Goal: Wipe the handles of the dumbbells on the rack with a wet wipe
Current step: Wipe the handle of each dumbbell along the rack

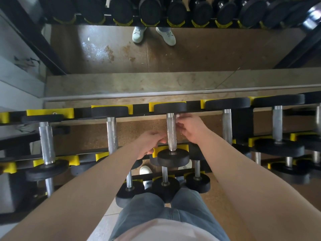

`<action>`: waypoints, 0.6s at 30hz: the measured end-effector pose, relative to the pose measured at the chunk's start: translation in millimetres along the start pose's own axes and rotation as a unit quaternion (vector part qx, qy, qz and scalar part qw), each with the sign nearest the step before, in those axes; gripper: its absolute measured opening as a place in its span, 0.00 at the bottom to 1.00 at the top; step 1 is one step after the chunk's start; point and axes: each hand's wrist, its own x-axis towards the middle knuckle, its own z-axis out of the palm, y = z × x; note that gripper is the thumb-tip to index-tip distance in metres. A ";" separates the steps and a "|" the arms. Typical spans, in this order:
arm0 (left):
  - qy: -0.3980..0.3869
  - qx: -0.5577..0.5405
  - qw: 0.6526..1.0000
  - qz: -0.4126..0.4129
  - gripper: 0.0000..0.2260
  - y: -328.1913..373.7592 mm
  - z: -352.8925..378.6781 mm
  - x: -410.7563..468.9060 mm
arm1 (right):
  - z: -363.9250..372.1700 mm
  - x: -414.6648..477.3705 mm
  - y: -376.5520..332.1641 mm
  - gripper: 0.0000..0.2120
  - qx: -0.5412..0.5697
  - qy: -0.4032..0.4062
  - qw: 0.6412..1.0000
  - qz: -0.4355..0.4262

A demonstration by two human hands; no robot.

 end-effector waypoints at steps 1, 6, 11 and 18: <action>0.005 -0.001 1.000 0.001 0.08 0.3 -0.4 0.5 | 2.7 -0.1 -0.3 0.10 -0.023 0.024 0.999 -0.028; 0.013 -0.027 0.999 0.015 0.09 2.2 -1.4 5.3 | 1.9 -39.6 25.1 0.11 -0.366 0.099 0.912 -0.156; 0.023 -0.036 0.999 0.006 0.09 4.6 2.2 6.6 | -1.5 -41.3 37.9 0.10 -0.438 0.112 0.850 -0.271; 0.032 -0.028 0.999 -0.003 0.08 9.2 3.3 3.5 | 5.5 -30.9 20.1 0.09 -0.491 0.106 0.790 -0.352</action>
